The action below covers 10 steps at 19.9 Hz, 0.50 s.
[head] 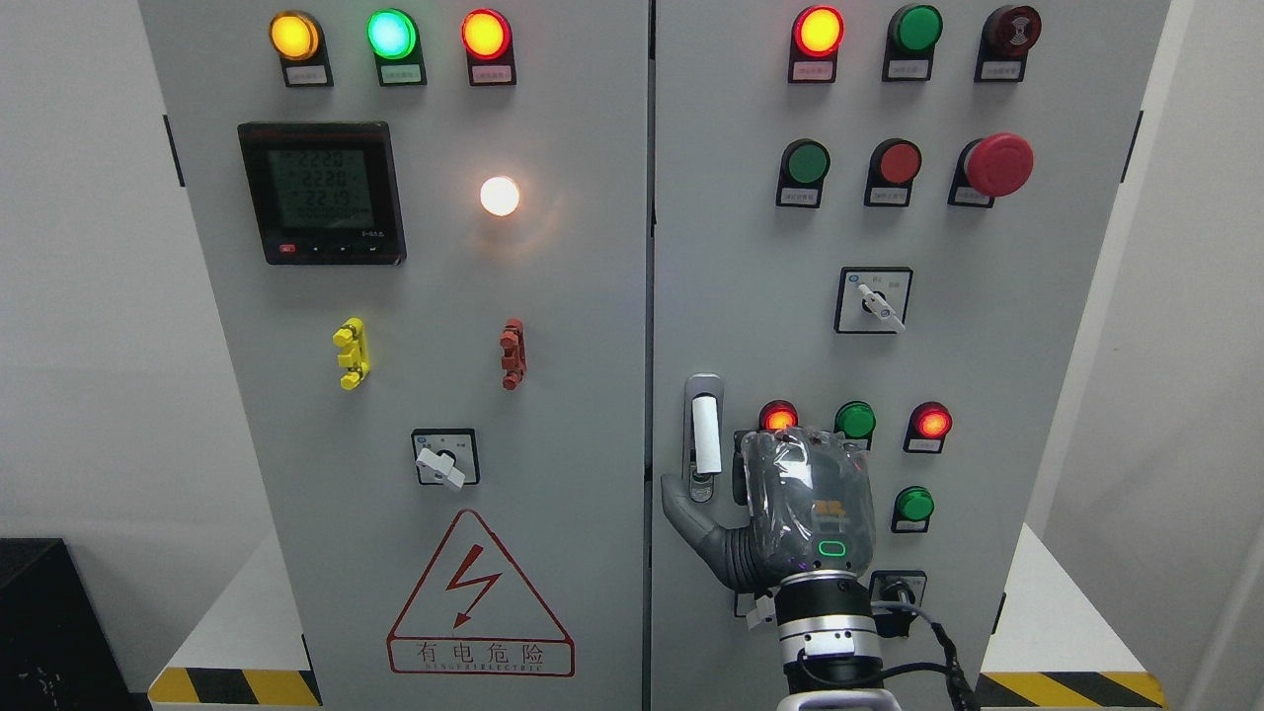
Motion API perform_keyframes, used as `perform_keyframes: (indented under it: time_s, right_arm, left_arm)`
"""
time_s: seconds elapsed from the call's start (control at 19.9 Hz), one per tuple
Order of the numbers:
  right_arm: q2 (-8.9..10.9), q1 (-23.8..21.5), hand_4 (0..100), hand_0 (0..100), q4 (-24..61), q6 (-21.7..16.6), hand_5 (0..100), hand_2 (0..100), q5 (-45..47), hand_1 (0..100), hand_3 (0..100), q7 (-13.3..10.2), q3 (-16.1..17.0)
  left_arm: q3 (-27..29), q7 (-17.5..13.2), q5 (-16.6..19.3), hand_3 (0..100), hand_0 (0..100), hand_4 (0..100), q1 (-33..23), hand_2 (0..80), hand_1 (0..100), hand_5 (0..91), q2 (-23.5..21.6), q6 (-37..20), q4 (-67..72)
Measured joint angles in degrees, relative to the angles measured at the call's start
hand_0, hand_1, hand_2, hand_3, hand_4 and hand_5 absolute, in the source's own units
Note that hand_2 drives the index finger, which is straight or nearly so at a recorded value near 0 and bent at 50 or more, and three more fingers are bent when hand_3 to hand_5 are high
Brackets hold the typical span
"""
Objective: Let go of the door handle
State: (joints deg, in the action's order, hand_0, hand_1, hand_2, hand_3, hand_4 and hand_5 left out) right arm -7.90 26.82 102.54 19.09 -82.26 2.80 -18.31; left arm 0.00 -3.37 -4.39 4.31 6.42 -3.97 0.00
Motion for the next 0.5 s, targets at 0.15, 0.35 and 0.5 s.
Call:
perform_keyframes:
  time_s: [0.15, 0.35, 0.5]
  right_arm:
    - [-0.05, 0.03, 100, 30, -0.06, 0.07, 95, 89, 0.0, 30, 100, -0.25, 0.0]
    - [-0.09, 0.01, 100, 31, -0.05, 0.11, 95, 89, -0.02, 32, 100, -0.57, 0.01]
    - [-0.11, -0.1, 100, 31, -0.04, 0.11, 95, 89, -0.08, 34, 100, -0.58, 0.03]
  left_arm:
    - [0.0, 0.0, 0.0, 9, 0, 1, 0.0, 2.3, 0, 0.0, 0.0, 0.0, 0.0]
    - [0.0, 0.0, 0.0, 9, 0, 1, 0.0, 2.3, 0, 0.0, 0.0, 0.0, 0.0]
    - [0.0, 0.0, 0.0, 9, 0, 1, 0.0, 2.3, 0, 0.0, 0.0, 0.0, 0.0]
